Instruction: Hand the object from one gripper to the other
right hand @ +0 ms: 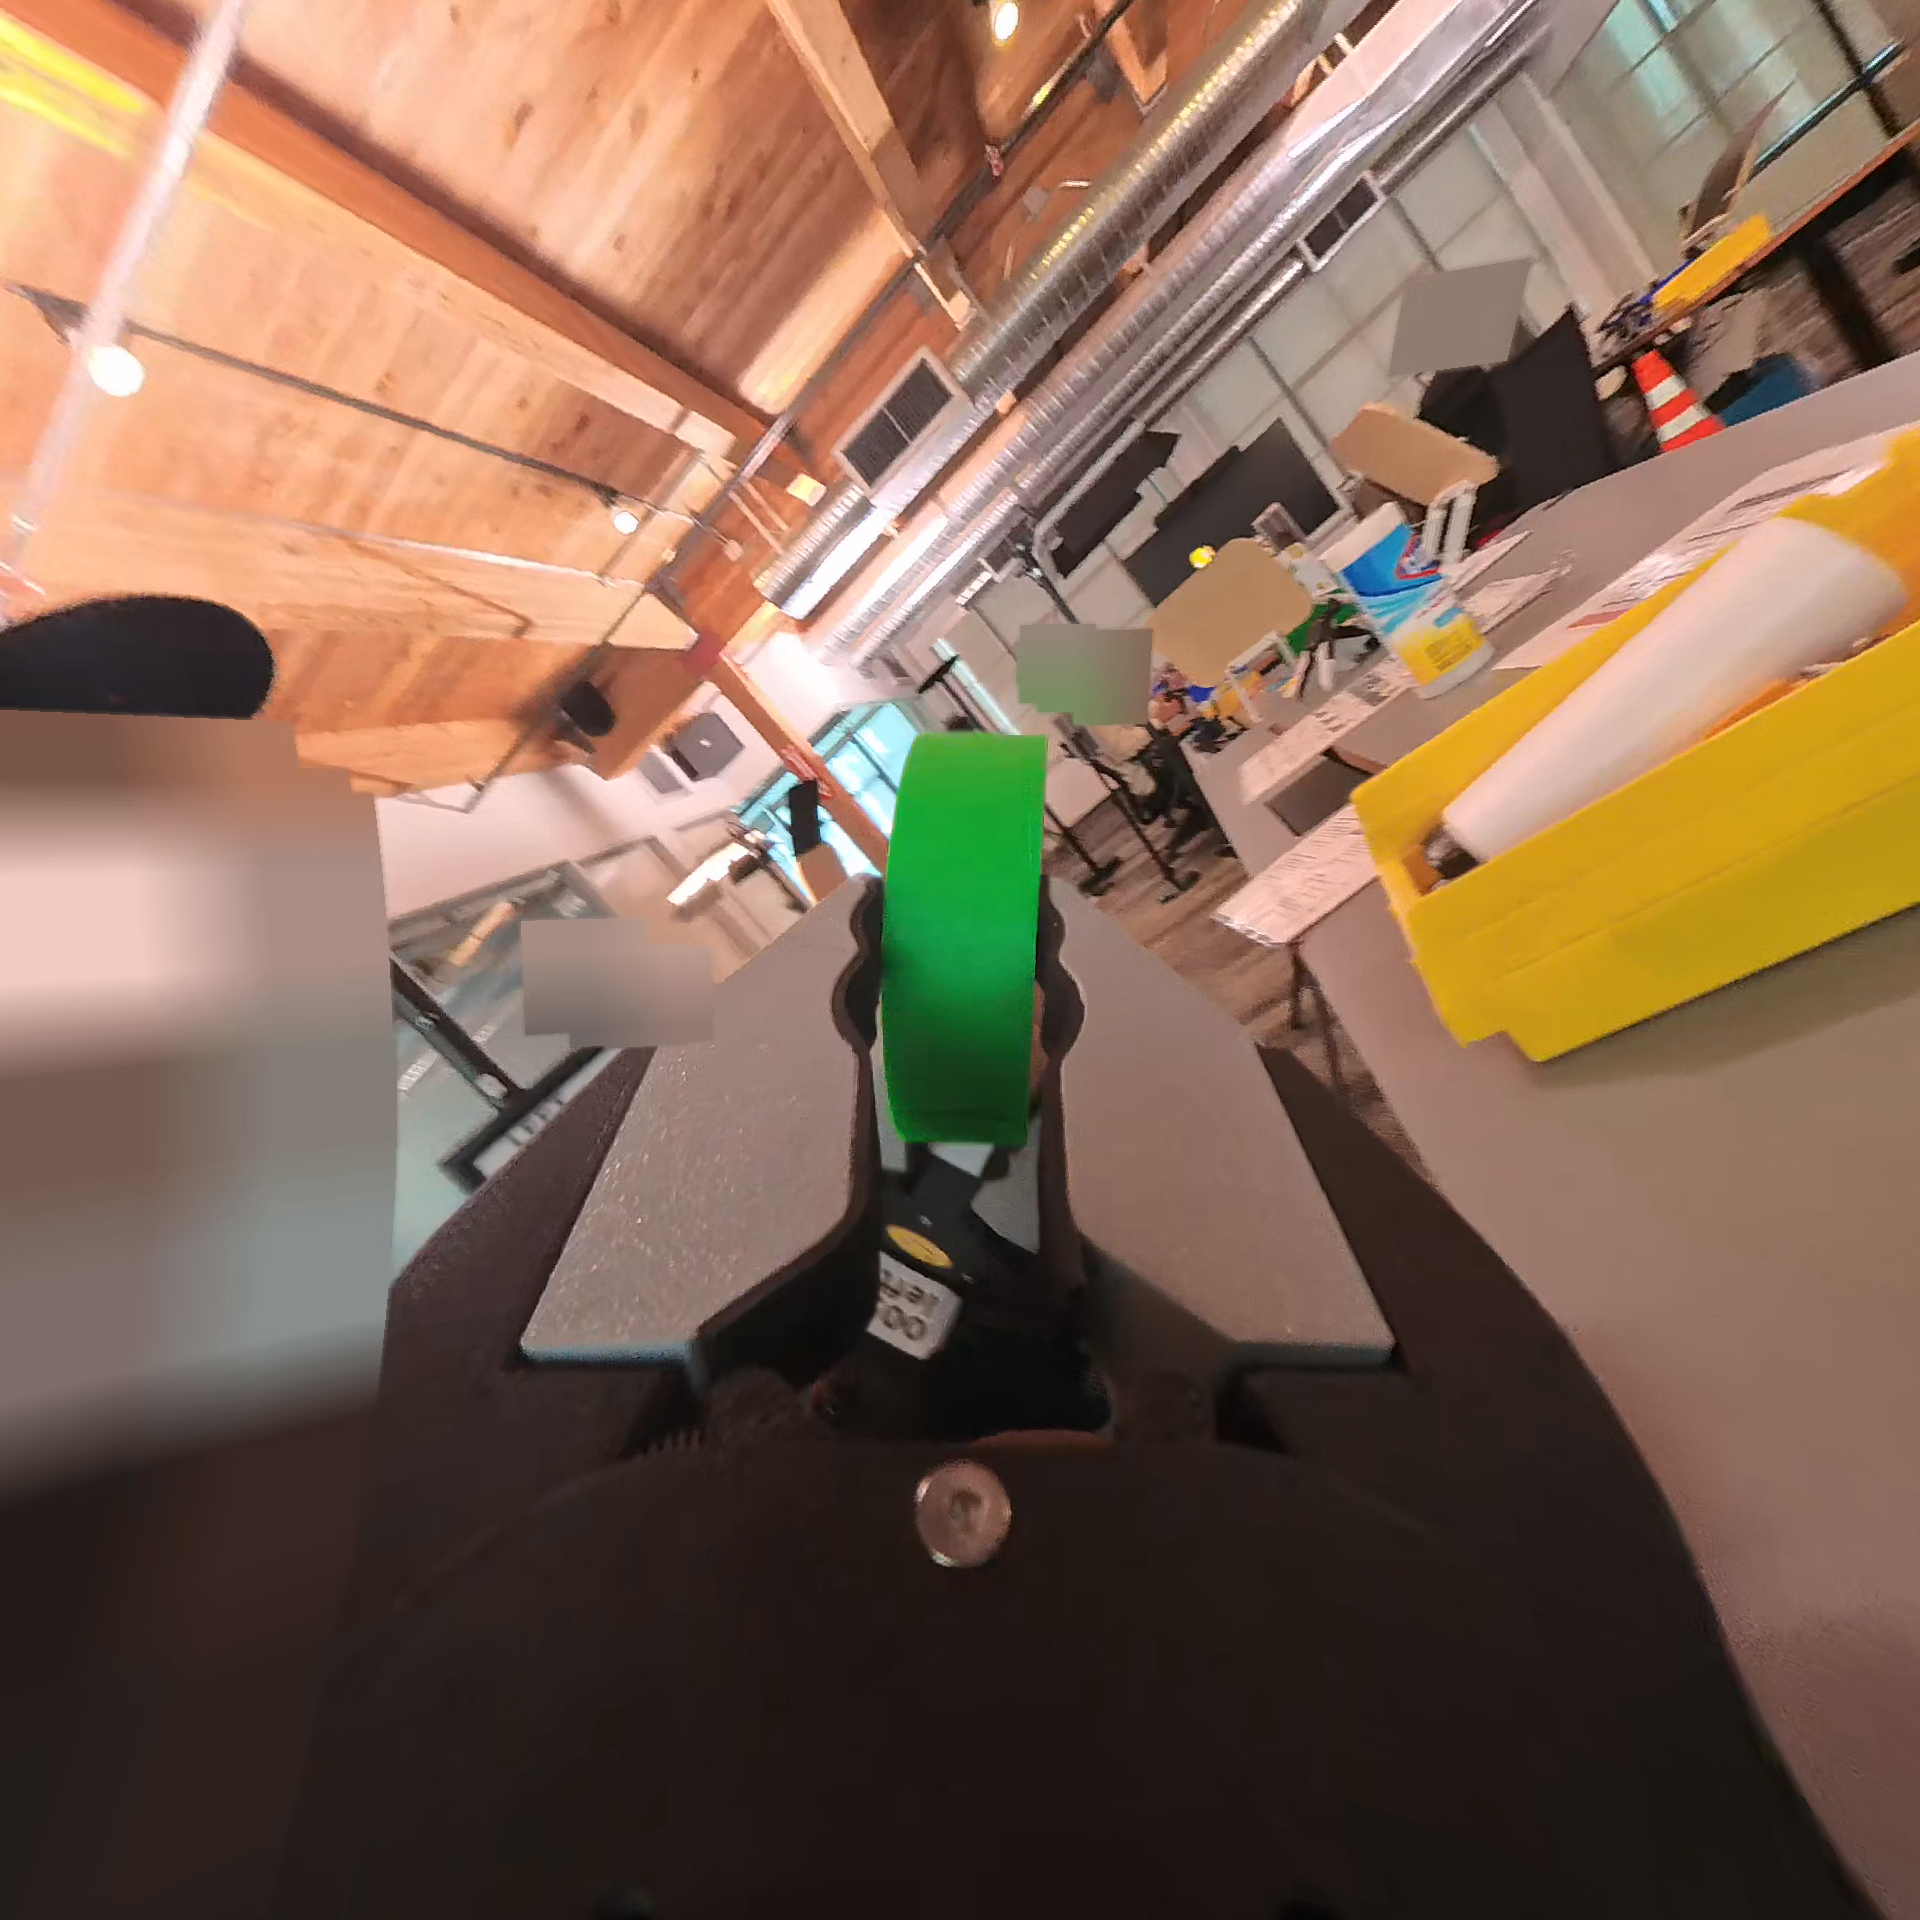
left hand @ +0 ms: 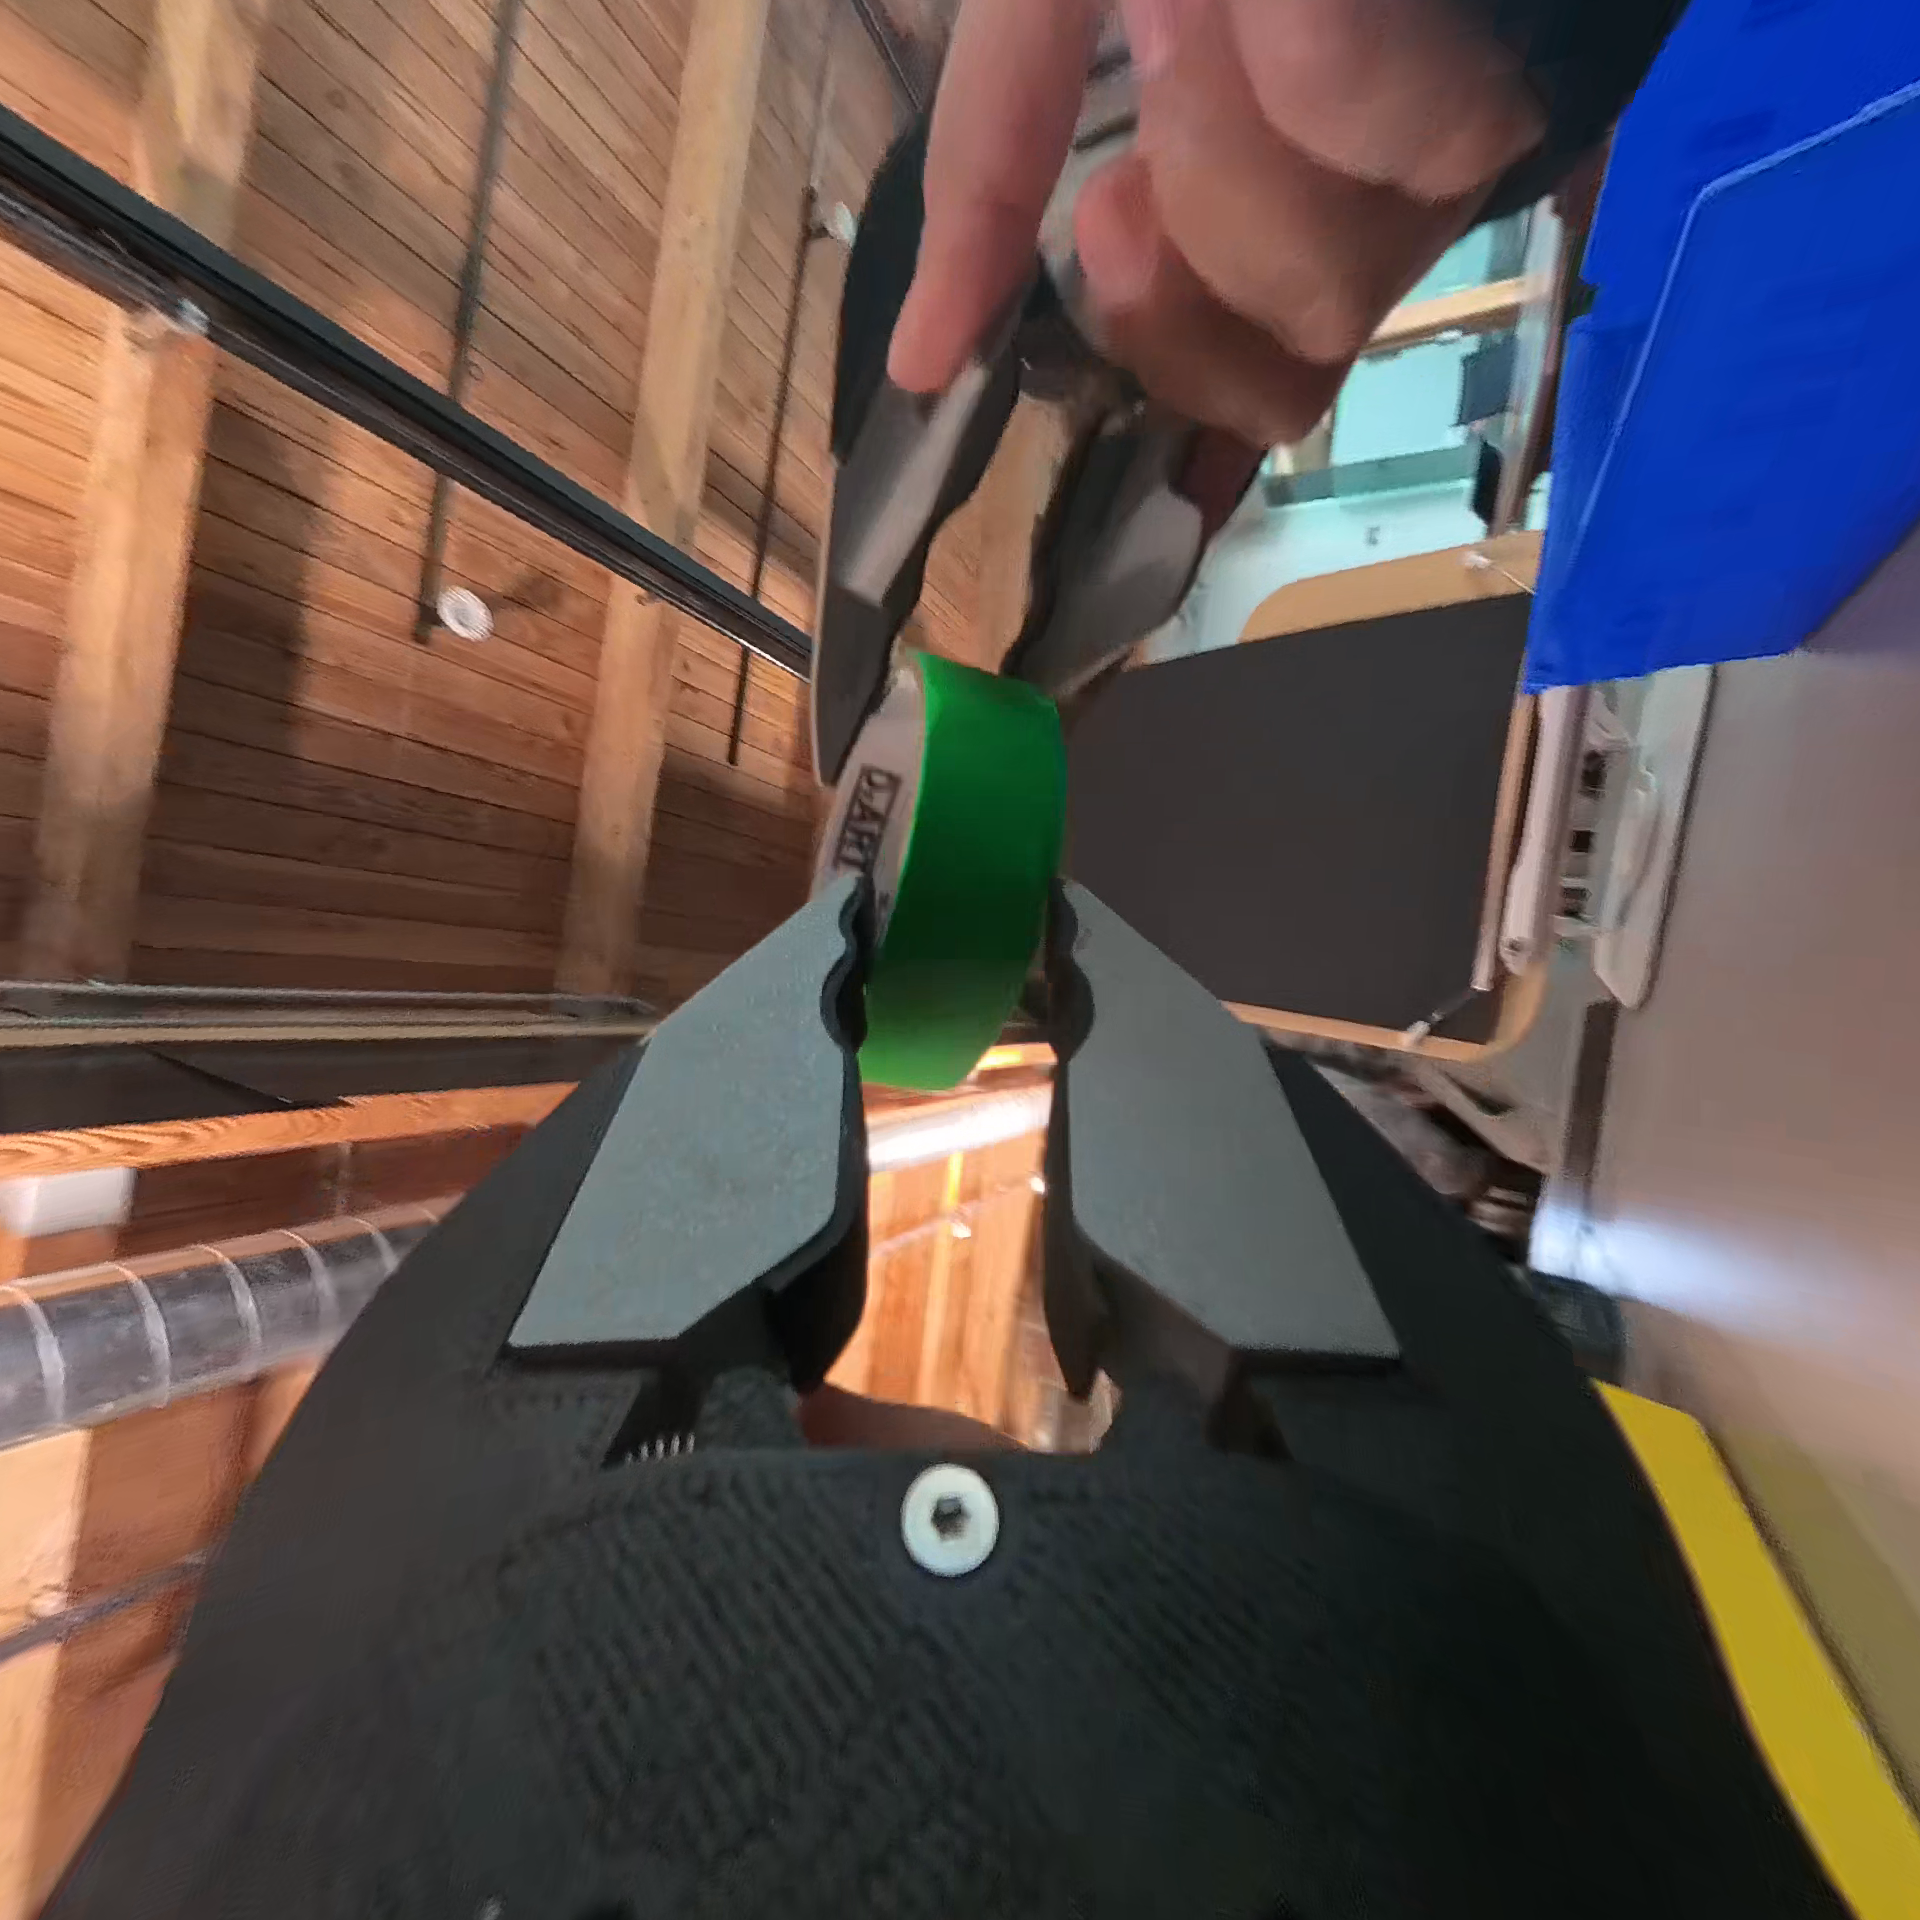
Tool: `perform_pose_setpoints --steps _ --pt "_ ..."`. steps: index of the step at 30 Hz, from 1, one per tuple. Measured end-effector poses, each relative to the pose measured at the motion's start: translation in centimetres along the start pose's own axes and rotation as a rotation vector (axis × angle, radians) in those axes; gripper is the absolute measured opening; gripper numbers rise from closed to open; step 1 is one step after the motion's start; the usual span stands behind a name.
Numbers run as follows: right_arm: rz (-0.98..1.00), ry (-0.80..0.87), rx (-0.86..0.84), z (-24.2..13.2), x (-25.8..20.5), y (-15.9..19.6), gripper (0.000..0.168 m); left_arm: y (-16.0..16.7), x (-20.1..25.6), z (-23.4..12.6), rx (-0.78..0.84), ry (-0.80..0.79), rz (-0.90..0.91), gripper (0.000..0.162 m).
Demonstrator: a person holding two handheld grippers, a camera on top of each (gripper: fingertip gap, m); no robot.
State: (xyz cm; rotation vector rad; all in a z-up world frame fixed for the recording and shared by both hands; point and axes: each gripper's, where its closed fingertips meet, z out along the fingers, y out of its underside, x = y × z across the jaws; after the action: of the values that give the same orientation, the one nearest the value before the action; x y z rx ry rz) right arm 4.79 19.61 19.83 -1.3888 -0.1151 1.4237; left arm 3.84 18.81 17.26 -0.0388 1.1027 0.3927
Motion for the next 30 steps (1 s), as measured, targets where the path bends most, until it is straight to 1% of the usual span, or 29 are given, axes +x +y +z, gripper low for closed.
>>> perform_pose_setpoints --steps 3,7,8,10,13,15,17,18,20,21,23,25,27,28,29,30 --pt "-0.132 0.05 -0.042 -0.3 -0.2 -0.1 0.03 0.7 -0.1 0.2 -0.028 0.063 -0.19 0.028" --pt "-0.35 0.164 -0.06 -1.3 -0.5 -1.0 0.032 1.5 -2.1 0.3 -0.043 0.068 -0.479 0.027" --pt "-0.396 0.178 -0.069 -1.6 -0.7 -1.2 0.036 1.7 -2.6 0.3 -0.04 0.078 -0.578 0.027" --pt "-0.489 0.192 -0.099 -1.8 -1.4 -1.1 0.042 2.0 -2.8 0.4 -0.04 0.15 -0.809 0.027" --pt "-0.667 0.216 -0.212 -1.8 -2.1 0.2 0.045 2.0 -3.2 0.5 -0.01 0.24 -1.143 0.028" --pt "-0.804 0.274 -0.273 -1.8 -2.0 1.0 0.046 1.3 -3.1 0.4 0.044 0.326 -1.356 0.028" --pt "-0.945 0.35 -0.267 -1.7 -1.9 0.8 0.045 0.3 -2.9 0.3 0.106 0.399 -1.498 0.028" --pt "-0.996 0.368 -0.27 -1.5 -1.9 1.0 0.045 -0.1 -2.9 0.4 0.124 0.413 -1.54 0.027" --pt "-1.051 0.386 -0.303 -1.2 -1.7 1.7 0.057 -0.1 -2.6 0.6 0.115 0.411 -1.58 0.027" --pt "-1.076 0.409 -0.316 -1.2 -1.4 1.8 0.057 -0.1 -2.5 0.7 0.113 0.411 -1.585 0.027" --pt "-1.118 0.444 -0.315 -1.3 -1.1 1.5 0.047 -0.2 -2.3 0.6 0.119 0.427 -1.61 0.027" --pt "-1.117 0.447 -0.3 -1.5 -1.0 1.1 0.038 -0.8 -2.6 0.4 0.16 0.466 -1.65 0.027" --pt "-1.105 0.474 -0.298 -1.9 -0.4 0.6 0.039 -1.4 -3.0 0.3 0.198 0.489 -1.691 0.027" --pt "-1.102 0.486 -0.309 -2.0 0.0 0.6 0.037 -1.5 -2.9 0.3 0.195 0.493 -1.687 0.027" --pt "-1.102 0.492 -0.319 -2.1 0.2 0.7 0.024 -1.6 -2.6 0.3 0.186 0.5 -1.67 0.027" --pt "-1.112 0.51 -0.32 -2.2 0.4 0.5 0.021 -1.7 -2.3 0.4 0.169 0.502 -1.661 0.027"
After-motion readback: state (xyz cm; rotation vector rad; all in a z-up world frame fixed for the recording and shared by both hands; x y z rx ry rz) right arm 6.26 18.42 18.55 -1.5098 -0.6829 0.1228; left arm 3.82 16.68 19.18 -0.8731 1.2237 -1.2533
